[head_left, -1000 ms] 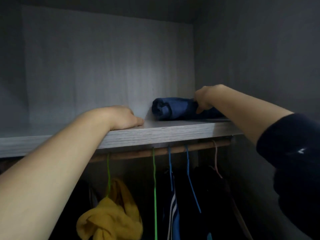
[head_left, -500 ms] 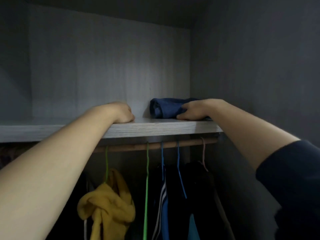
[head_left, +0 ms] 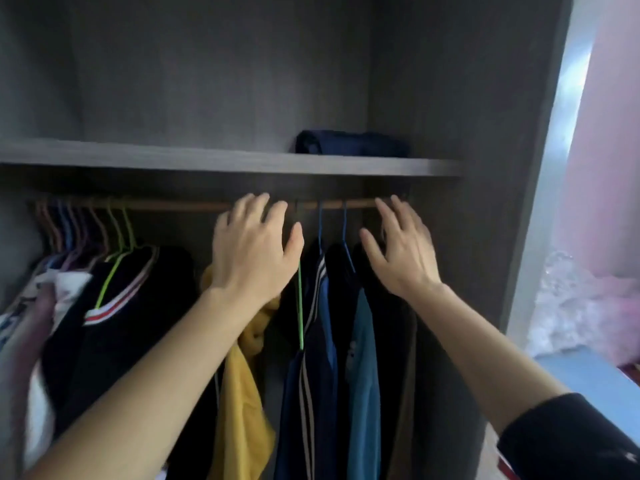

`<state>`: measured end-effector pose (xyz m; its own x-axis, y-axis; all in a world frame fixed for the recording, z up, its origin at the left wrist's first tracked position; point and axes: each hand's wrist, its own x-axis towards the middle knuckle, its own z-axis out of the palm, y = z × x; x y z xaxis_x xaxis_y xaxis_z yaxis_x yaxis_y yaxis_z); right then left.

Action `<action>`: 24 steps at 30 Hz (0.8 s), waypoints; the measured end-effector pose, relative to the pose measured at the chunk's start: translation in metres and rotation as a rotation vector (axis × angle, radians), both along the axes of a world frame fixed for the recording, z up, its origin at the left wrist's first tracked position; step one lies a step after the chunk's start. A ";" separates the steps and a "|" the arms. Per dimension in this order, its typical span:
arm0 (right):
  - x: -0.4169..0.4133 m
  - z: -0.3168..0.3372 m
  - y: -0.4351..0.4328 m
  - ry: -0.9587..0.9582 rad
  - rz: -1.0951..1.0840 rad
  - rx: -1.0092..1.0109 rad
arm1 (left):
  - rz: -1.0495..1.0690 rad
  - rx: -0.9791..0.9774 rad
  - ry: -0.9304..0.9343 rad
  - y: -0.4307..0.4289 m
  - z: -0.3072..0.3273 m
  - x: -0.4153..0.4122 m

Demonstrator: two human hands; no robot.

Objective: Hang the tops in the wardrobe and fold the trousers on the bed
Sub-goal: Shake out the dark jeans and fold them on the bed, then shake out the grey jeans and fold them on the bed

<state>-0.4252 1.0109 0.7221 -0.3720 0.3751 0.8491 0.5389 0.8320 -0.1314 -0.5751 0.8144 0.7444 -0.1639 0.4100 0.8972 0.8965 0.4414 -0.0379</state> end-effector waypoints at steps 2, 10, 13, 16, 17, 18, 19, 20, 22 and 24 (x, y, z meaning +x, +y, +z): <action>0.007 -0.074 -0.028 -0.055 -0.028 -0.030 | -0.055 0.017 -0.081 -0.014 -0.071 0.012; 0.090 -0.313 -0.116 -0.423 -0.127 -0.433 | 0.088 -0.277 -0.505 -0.092 -0.318 0.083; 0.124 -0.345 -0.125 -0.492 -0.142 -0.504 | 0.132 -0.382 -0.585 -0.107 -0.349 0.112; 0.164 -0.359 -0.129 -0.537 -0.143 -0.548 | 0.111 -0.451 -0.608 -0.103 -0.360 0.150; 0.181 -0.363 -0.129 -0.542 -0.148 -0.552 | 0.089 -0.470 -0.598 -0.097 -0.362 0.166; 0.200 -0.366 -0.128 -0.543 -0.164 -0.551 | 0.062 -0.489 -0.580 -0.087 -0.362 0.183; 0.221 -0.368 -0.126 -0.542 -0.188 -0.554 | 0.036 -0.512 -0.558 -0.075 -0.361 0.204; 0.246 -0.368 -0.124 -0.535 -0.216 -0.560 | 0.008 -0.539 -0.535 -0.062 -0.361 0.226; 0.305 -0.369 -0.116 -0.501 -0.262 -0.585 | -0.070 -0.584 -0.497 -0.031 -0.361 0.277; 0.380 -0.373 -0.106 -0.416 -0.321 -0.603 | -0.164 -0.630 -0.484 0.004 -0.363 0.338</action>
